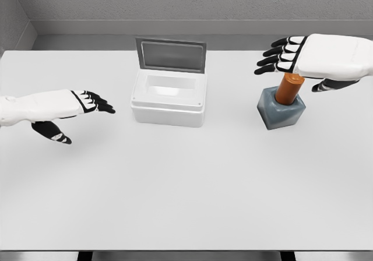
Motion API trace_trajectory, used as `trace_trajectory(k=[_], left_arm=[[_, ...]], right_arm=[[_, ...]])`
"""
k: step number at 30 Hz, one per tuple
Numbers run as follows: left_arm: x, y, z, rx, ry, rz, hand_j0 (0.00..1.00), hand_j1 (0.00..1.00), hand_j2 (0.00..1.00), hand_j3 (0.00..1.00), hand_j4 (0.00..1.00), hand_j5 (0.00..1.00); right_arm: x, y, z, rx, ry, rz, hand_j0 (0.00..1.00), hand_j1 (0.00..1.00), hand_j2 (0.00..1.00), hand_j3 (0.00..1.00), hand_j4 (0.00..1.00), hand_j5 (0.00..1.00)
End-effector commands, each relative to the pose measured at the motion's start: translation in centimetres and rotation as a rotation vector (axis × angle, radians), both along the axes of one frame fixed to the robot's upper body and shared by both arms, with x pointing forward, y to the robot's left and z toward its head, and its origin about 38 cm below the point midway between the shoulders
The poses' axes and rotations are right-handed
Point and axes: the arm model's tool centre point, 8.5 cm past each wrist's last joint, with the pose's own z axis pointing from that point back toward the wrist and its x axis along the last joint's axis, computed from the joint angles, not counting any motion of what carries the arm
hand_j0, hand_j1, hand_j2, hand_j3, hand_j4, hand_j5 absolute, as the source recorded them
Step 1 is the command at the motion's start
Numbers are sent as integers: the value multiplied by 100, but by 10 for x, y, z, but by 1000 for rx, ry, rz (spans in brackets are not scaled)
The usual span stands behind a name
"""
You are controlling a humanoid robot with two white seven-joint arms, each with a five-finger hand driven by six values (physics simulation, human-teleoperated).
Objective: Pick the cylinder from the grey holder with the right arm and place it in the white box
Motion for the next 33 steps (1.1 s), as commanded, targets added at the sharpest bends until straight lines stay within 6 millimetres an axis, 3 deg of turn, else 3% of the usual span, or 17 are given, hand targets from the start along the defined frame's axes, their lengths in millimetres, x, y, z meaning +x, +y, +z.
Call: trace_trajectory(k=[1, 5, 7, 9, 11, 12, 13, 15, 17, 18, 23, 26, 33], left_arm=[[0, 0, 0, -2, 1, 3, 100, 100, 100, 100, 100, 100], [4, 4, -3, -3, 8, 21, 100, 100, 100, 100, 100, 100], [24, 20, -22, -23, 58, 104, 100, 100, 100, 100, 100, 100], [24, 4, -31, -34, 95, 68, 100, 100, 100, 100, 100, 100], [22, 4, -36, -64, 133, 70, 100, 100, 100, 100, 100, 100], [16, -7, -46, -182, 226, 62, 100, 100, 100, 100, 100, 100], [22, -3, -49, -320, 362, 209, 100, 100, 100, 100, 100, 100], [21, 0, -48, -345, 425, 215, 100, 100, 100, 100, 100, 100], [53, 28, -50, -680, 523, 385, 100, 100, 100, 100, 100, 100], [57, 49, -46, -834, 553, 454, 100, 100, 100, 100, 100, 100], [56, 45, -57, -673, 498, 431, 100, 100, 100, 100, 100, 100], [59, 40, -70, -645, 569, 498, 100, 100, 100, 100, 100, 100], [65, 26, -74, -687, 590, 485, 100, 100, 100, 100, 100, 100]], right_arm=[[0, 0, 0, 5, 3, -2, 100, 100, 100, 100, 100, 100], [1, -1, 0, 6, 4, -6, 100, 100, 100, 100, 100, 100], [8, -9, -7, -5, 15, -39, 100, 100, 100, 100, 100, 100], [18, -8, -19, -16, 22, -57, 100, 100, 100, 100, 100, 100], [22, -6, -25, -13, 36, -60, 100, 100, 100, 100, 100, 100], [23, -5, -28, -10, 43, -59, 100, 100, 100, 100, 100, 100], [23, -3, -32, -15, 53, -54, 100, 100, 100, 100, 100, 100], [24, -3, -40, -30, 69, -57, 100, 100, 100, 100, 100, 100], [27, -8, -42, -37, 73, -76, 100, 100, 100, 100, 100, 100], [28, -10, -45, -37, 79, -82, 100, 100, 100, 100, 100, 100], [33, -7, -51, -24, 95, -84, 100, 100, 100, 100, 100, 100], [39, -12, -54, -18, 103, -108, 100, 100, 100, 100, 100, 100], [55, -19, -68, -17, 123, -161, 100, 100, 100, 100, 100, 100]])
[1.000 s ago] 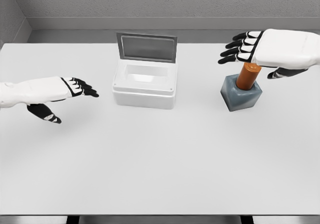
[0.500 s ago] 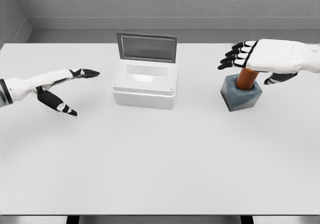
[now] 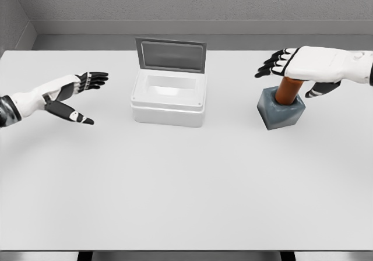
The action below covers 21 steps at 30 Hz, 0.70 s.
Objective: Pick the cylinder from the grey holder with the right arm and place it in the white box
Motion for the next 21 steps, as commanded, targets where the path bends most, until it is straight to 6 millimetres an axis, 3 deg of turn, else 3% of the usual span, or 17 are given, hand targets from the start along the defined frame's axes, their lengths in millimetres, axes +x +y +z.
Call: trace_trajectory(k=[1, 4, 8, 16, 21], left_arm=[[2, 1, 1, -24, 2, 17, 100, 100, 100, 100, 100, 100], [3, 10, -4, -6, 12, 43, 100, 100, 100, 100, 100, 100], [3, 12, -4, -4, 13, 48, 100, 100, 100, 100, 100, 100], [3, 14, -7, 0, 19, 55, 100, 100, 100, 100, 100, 100], [3, 15, -7, 0, 21, 57, 100, 100, 100, 100, 100, 100]], right_arm=[[4, -6, -3, 6, 10, -25, 100, 100, 100, 100, 100, 100], [9, -17, -7, 6, 25, -64, 100, 100, 100, 100, 100, 100], [9, -11, -16, -2, 45, -50, 100, 100, 100, 100, 100, 100], [12, -4, -15, -9, 31, -38, 100, 100, 100, 100, 100, 100], [18, -10, -21, -19, 40, -67, 100, 100, 100, 100, 100, 100]])
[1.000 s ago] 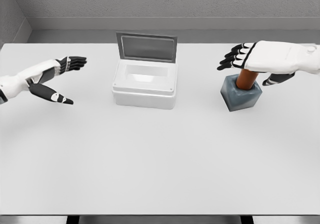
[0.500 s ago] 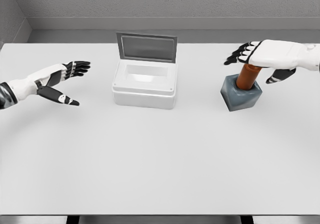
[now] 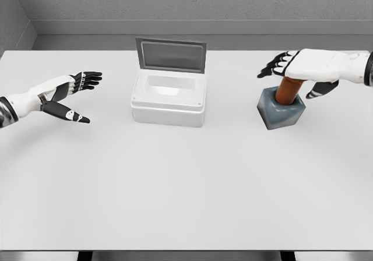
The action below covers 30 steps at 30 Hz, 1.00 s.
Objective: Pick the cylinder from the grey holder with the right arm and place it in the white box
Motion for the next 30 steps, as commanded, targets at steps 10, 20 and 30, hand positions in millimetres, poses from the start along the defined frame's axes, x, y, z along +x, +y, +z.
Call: trace_trajectory(k=[10, 20, 30], left_arm=[[1, 1, 2, -9, -2, 5, 100, 100, 100, 100, 100, 100], [1, 0, 2, -9, -2, 3, 100, 100, 100, 100, 100, 100], [1, 0, 2, -8, -2, 2, 100, 100, 100, 100, 100, 100]], right_arm=[[4, -2, -9, -4, 18, -19, 100, 100, 100, 100, 100, 100], [12, -4, -9, -4, 16, -40, 100, 100, 100, 100, 100, 100], [14, 0, -11, 5, 20, -37, 100, 100, 100, 100, 100, 100]])
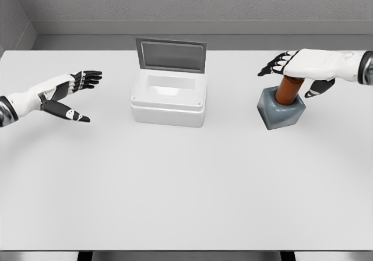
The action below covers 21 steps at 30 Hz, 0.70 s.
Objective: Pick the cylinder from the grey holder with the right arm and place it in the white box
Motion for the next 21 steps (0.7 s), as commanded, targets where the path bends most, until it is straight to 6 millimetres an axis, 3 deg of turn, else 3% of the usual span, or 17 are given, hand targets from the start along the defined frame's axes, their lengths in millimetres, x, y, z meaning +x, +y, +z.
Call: trace_trajectory(k=[1, 3, 6, 9, 11, 18, 21], left_arm=[[0, 0, 1, -6, 0, 3, 100, 100, 100, 100, 100, 100], [0, 0, 1, -6, 0, 3, 100, 100, 100, 100, 100, 100], [0, 0, 1, -8, 0, 3, 100, 100, 100, 100, 100, 100], [1, 1, 3, -9, -4, 4, 100, 100, 100, 100, 100, 100], [1, 1, 3, -12, -5, 6, 100, 100, 100, 100, 100, 100], [2, 5, 4, -15, -10, 16, 100, 100, 100, 100, 100, 100], [2, 4, 5, -16, -10, 15, 100, 100, 100, 100, 100, 100]], right_arm=[[0, 1, -1, 4, 4, 0, 100, 100, 100, 100, 100, 100], [0, 1, -2, 4, 6, 1, 100, 100, 100, 100, 100, 100], [0, 2, -3, 2, 8, 2, 86, 86, 86, 86, 86, 86], [0, 3, -3, 4, 11, 5, 43, 43, 43, 43, 43, 43], [0, 3, -3, 4, 11, 5, 34, 34, 34, 34, 34, 34], [0, 3, -3, 4, 9, 5, 27, 27, 27, 27, 27, 27], [0, 1, 8, 10, -9, 6, 27, 27, 27, 27, 27, 27]])
